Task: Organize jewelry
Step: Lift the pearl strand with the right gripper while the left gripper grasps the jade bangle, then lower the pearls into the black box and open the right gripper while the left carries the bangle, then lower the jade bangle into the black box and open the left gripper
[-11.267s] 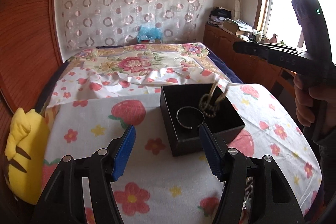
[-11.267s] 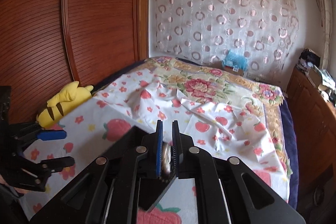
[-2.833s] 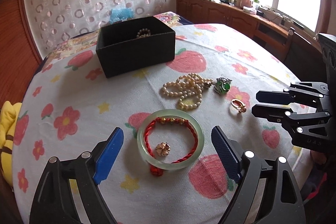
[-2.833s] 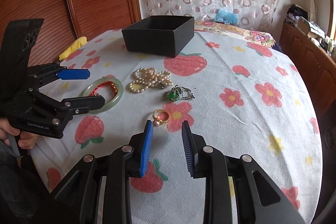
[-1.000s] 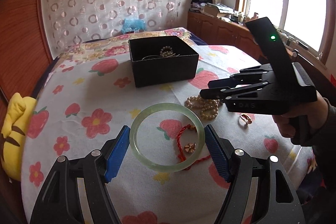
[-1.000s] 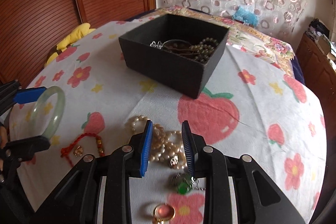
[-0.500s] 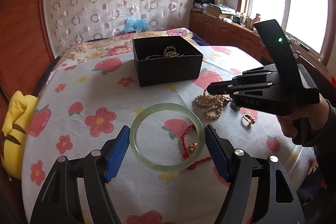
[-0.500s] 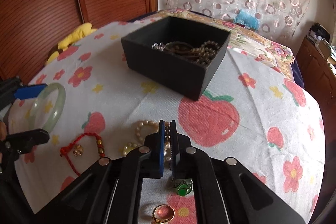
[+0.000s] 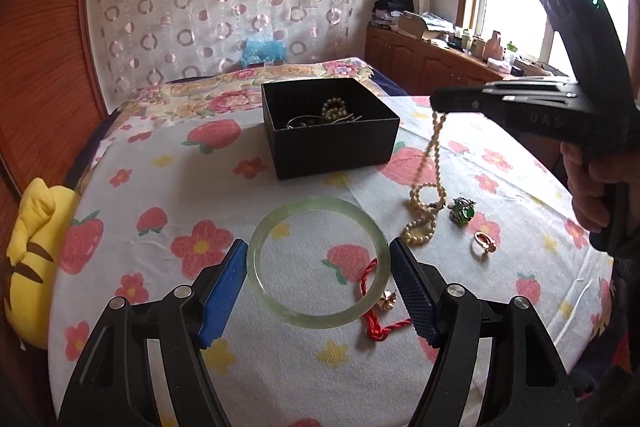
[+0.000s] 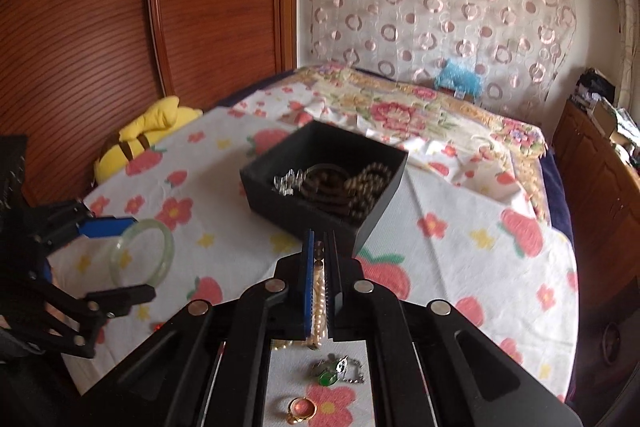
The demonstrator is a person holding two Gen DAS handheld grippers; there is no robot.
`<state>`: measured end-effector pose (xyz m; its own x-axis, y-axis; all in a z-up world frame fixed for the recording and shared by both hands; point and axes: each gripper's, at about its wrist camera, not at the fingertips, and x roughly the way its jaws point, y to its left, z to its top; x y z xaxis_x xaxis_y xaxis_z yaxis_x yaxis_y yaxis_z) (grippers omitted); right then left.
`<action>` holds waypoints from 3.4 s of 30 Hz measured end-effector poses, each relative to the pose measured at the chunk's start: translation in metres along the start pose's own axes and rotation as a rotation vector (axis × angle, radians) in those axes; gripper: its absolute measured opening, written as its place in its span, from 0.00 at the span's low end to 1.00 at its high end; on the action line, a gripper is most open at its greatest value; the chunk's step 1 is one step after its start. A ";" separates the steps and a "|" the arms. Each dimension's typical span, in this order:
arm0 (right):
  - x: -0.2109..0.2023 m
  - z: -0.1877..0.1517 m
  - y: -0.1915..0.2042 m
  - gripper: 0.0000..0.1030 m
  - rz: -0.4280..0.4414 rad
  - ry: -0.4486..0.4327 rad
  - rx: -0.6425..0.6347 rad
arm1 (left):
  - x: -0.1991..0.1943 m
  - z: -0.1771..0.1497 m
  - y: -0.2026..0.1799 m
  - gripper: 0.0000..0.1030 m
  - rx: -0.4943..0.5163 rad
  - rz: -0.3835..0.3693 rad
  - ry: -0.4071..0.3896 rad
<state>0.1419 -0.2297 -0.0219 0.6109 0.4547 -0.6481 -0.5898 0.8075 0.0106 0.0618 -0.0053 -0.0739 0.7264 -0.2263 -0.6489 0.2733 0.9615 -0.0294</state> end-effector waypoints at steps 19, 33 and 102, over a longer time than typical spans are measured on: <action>-0.037 0.074 -0.020 0.05 -0.041 -0.126 0.004 | 0.009 0.047 -0.004 0.67 0.035 0.002 -0.060; -0.056 0.134 -0.030 0.05 -0.056 -0.224 0.009 | 0.023 0.073 0.007 0.67 0.024 0.018 -0.073; 0.047 -0.070 -0.071 0.28 -0.081 0.106 0.100 | 0.085 0.092 -0.008 0.83 0.077 0.084 -0.024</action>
<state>0.1753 -0.2918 -0.1060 0.5922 0.3491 -0.7263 -0.4822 0.8756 0.0277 0.1794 -0.0470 -0.0592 0.7636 -0.1500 -0.6281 0.2579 0.9625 0.0837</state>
